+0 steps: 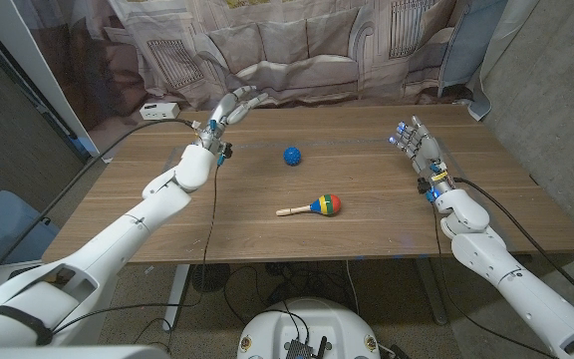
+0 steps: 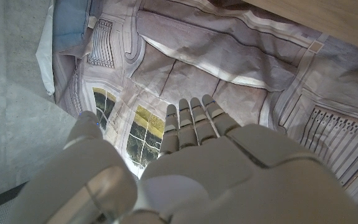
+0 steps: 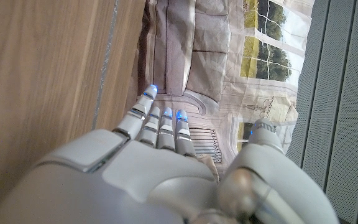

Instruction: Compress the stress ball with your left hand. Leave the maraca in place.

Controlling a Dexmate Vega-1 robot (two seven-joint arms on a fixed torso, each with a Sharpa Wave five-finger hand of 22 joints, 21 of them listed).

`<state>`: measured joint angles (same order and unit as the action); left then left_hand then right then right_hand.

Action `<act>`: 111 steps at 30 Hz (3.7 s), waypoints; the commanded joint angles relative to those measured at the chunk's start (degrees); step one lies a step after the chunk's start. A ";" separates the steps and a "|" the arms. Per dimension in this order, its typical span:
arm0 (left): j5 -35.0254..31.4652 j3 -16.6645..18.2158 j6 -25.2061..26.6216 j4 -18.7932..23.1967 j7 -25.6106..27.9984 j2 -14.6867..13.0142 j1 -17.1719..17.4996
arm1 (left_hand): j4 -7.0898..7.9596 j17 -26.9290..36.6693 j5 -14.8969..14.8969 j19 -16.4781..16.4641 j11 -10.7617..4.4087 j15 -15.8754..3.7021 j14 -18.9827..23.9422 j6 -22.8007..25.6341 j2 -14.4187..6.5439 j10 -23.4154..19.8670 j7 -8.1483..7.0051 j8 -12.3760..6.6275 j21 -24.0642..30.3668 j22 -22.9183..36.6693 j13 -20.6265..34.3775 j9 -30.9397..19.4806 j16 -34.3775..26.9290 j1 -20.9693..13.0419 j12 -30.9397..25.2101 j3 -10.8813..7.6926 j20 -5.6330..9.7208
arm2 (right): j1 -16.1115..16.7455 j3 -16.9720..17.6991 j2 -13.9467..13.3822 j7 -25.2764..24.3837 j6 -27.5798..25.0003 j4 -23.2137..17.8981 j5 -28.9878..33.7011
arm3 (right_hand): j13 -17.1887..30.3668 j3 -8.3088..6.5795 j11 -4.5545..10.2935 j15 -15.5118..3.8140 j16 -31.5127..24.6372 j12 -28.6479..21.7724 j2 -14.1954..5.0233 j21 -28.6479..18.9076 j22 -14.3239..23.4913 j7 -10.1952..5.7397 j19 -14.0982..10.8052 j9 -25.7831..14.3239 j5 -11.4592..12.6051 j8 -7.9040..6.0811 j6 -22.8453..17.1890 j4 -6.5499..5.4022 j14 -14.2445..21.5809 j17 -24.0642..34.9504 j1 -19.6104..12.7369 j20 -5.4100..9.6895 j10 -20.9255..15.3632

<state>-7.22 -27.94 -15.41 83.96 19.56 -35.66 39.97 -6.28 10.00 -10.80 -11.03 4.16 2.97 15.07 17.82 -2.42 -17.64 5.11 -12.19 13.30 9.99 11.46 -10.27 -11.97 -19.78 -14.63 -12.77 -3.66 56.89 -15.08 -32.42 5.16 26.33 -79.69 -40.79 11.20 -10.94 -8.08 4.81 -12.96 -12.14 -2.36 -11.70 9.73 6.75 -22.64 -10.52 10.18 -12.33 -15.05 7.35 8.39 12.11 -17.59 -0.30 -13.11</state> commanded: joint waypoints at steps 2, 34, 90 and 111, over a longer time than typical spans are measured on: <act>-6.57 -1.97 7.84 4.89 0.39 -2.02 -0.56 | -0.56 0.21 0.14 -0.72 -0.19 0.01 0.63 0.62 -0.07 -0.50 -0.20 -0.19 0.21 0.29 0.18 -0.24 -0.07 -1.05 -0.29 -0.20 -0.01 | 2.21 1.07 -0.41 -1.65 2.06 -2.12 0.92 | 0.06 0.03 -0.14 0.01 -0.36 -0.25 -0.48 -0.04 0.13 0.09 -0.31 -0.32 0.11 -0.05 -1.15 -0.16 0.50 0.30 0.35 -0.20 -0.74; -22.52 -7.95 33.30 20.91 -12.86 -8.62 -3.95 | -3.83 0.12 0.39 -5.25 -0.35 0.84 0.20 -2.23 0.92 1.70 -1.76 0.69 -0.20 0.28 0.41 -0.45 0.80 -11.56 1.45 -3.63 -7.93 | 4.49 0.73 0.50 -2.87 2.59 -3.90 1.08 | 0.08 0.17 -0.31 0.21 -0.14 -0.15 -0.50 0.33 0.16 -0.48 0.23 -0.33 0.10 -0.02 -2.10 -0.14 0.40 0.34 0.42 -0.68 -1.10; -38.13 -19.08 35.51 16.94 -36.40 -3.25 -16.91 | -1.99 0.10 0.81 -18.99 -5.30 -0.83 5.74 3.28 5.41 -3.38 -4.51 -0.38 -0.18 0.24 1.53 -0.78 0.36 -30.15 0.21 -5.84 -8.74 | 7.26 1.20 1.25 -5.66 3.49 -5.74 1.64 | 0.07 -0.33 -0.11 0.19 0.24 0.09 -1.16 0.68 0.19 -0.95 1.30 -0.35 0.18 0.45 -2.24 0.42 0.33 0.18 -0.77 -1.11 -1.35; -38.72 -22.61 34.58 13.07 -41.61 -0.66 -20.26 | -1.83 0.15 0.72 -20.68 -5.07 -0.79 6.93 4.39 4.80 -4.02 -2.99 0.06 -0.49 0.35 2.51 -0.93 0.61 -30.46 -0.16 -5.17 -8.74 | 9.18 2.45 0.39 -6.61 3.27 -7.06 1.42 | 0.07 -0.43 0.05 0.17 0.28 0.18 -1.27 0.65 0.19 -1.03 1.36 -0.35 0.10 0.58 -2.26 0.55 0.46 0.16 -1.09 -1.18 -1.37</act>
<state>-45.44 -48.79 19.94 98.86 -19.70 -37.60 21.41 -8.13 10.02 -10.15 -31.04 -1.10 1.83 21.71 22.78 3.23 -22.00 2.18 -12.39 12.87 10.01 13.73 -11.08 -11.47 -50.00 -14.85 -18.26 -12.47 65.26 -13.17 -31.57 -0.98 29.80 -86.06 -39.45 11.21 -11.34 -7.98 4.80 -12.68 -12.14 -3.49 -11.02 9.73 6.13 -21.38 -10.81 10.18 -11.97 -17.09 7.74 8.38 12.26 -18.13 -1.56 -14.23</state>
